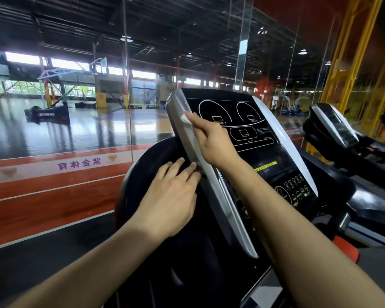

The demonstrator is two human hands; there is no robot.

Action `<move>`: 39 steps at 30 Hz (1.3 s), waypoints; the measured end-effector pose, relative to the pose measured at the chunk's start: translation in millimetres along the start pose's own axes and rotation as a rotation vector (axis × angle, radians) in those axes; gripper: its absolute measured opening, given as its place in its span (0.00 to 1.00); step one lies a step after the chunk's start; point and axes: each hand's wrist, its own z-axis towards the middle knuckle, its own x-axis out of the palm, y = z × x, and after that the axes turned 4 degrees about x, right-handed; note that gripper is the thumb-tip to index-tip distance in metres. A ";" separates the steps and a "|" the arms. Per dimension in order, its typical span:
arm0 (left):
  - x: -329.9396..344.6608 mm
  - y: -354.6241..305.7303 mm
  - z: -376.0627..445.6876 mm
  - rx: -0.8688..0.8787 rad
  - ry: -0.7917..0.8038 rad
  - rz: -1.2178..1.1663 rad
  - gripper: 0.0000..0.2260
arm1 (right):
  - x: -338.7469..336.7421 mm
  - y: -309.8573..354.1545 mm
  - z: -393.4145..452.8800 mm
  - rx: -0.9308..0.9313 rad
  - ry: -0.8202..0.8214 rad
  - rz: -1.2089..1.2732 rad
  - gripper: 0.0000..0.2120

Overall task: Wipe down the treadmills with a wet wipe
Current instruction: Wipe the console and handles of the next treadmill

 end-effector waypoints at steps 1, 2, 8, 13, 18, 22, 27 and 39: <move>0.3 -0.6 0.3 0.005 -0.005 -0.004 0.27 | -3.4 -6.5 -21.3 -0.009 -0.019 -0.002 0.20; 0.5 -1.1 0.8 0.010 -0.011 -0.009 0.27 | -6.8 -13.2 -46.9 -0.013 -0.039 0.005 0.20; 2.5 -3.1 0.6 0.055 -0.055 -0.065 0.23 | -16.9 -46.0 -213.5 0.027 -0.014 0.015 0.30; 3.4 -4.4 0.5 0.143 -0.067 -0.089 0.23 | -22.6 -50.9 -230.5 0.054 -0.023 -0.027 0.27; 0.9 -5.6 -0.2 0.149 -0.043 -0.090 0.27 | -14.3 -29.0 -149.3 0.114 -0.081 -0.048 0.23; -0.1 -3.6 -1.4 0.125 -0.028 -0.079 0.27 | -6.1 -26.6 -117.9 0.166 -0.043 -0.114 0.24; 2.5 -1.8 -3.3 0.085 -0.036 -0.099 0.25 | -18.8 -22.5 -188.3 0.015 -0.104 -0.180 0.25; -2.9 24.5 -3.0 -0.023 -0.093 -0.157 0.22 | 14.4 -43.6 -231.4 0.039 -0.135 -0.279 0.29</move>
